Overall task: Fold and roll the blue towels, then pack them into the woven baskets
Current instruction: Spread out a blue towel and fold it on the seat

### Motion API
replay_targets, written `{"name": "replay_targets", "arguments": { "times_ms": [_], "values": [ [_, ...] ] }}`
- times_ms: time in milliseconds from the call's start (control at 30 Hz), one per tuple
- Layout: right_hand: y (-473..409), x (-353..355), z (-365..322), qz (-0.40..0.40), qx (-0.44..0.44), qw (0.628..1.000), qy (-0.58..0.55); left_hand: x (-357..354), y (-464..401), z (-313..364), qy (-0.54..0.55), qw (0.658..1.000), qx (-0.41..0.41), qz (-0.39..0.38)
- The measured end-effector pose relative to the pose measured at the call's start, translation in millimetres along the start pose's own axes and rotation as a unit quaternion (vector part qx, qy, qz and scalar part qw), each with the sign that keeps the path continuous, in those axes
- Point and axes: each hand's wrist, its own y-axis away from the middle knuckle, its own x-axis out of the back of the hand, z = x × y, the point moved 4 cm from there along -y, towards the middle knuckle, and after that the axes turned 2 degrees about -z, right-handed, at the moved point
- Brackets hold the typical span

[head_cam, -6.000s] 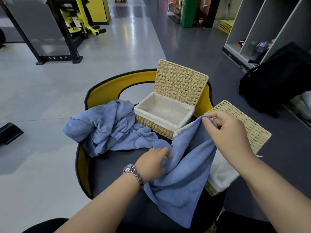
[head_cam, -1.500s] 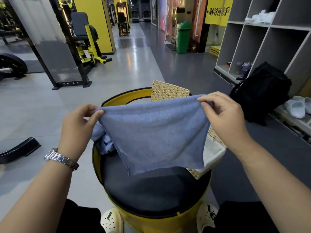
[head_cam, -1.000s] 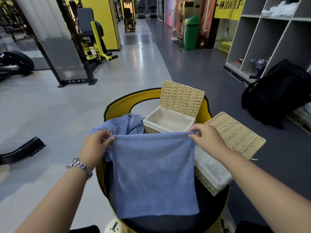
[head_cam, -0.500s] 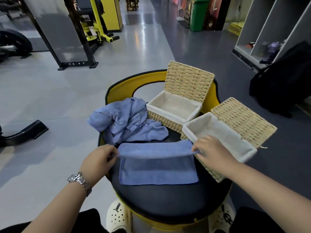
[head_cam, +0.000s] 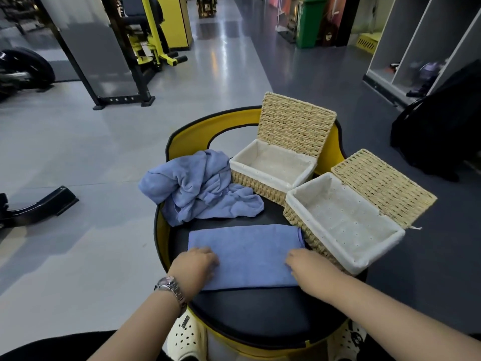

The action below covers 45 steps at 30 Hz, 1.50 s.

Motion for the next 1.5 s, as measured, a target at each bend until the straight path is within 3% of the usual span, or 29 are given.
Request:
{"name": "replay_targets", "arguments": {
  "times_ms": [67,167,233,333,600,800,933,1067,1200,1367,1433,1500],
  "values": [
    [-13,-7,3,0.005,-0.011,1.000,0.014,2,-1,-5,0.002,1.000,0.000,0.030],
    [-27,19,5,0.095,-0.028,0.995,0.024,16,-6,-25,-0.004,0.991,0.046,0.126],
    [-37,28,4,0.157,-0.058,0.984,0.061,17,-14,-37,-0.015,0.985,0.089,0.144],
    [-47,25,7,0.174,-0.129,0.964,0.152,11,-26,-43,-0.005,0.984,0.143,0.108],
    [-54,41,-5,0.129,-0.154,0.965,0.166,10,-31,-58,-0.051,0.980,0.192,0.030],
    [-53,63,-8,0.214,-0.130,0.958,0.139,18,-25,-63,-0.022,0.972,0.222,0.068],
    [-46,63,-25,0.256,-0.087,0.949,0.163,16,-21,-64,0.032,0.972,0.233,0.031],
    [-45,42,-84,0.185,0.029,0.975,0.115,16,-17,-66,0.084,0.961,0.265,-0.010],
    [-40,21,-153,0.182,0.165,0.966,0.079,18,-8,-60,0.088,0.953,0.284,-0.051],
    [-47,42,-170,0.232,0.093,0.968,-0.014,25,2,-45,0.092,0.965,0.241,0.035],
    [-48,49,-165,0.199,0.049,0.970,-0.128,31,6,-34,0.166,0.956,0.214,0.109],
    [-44,53,-158,0.207,0.010,0.947,-0.246,38,10,-26,0.292,0.918,0.211,0.165]
  ]
}}
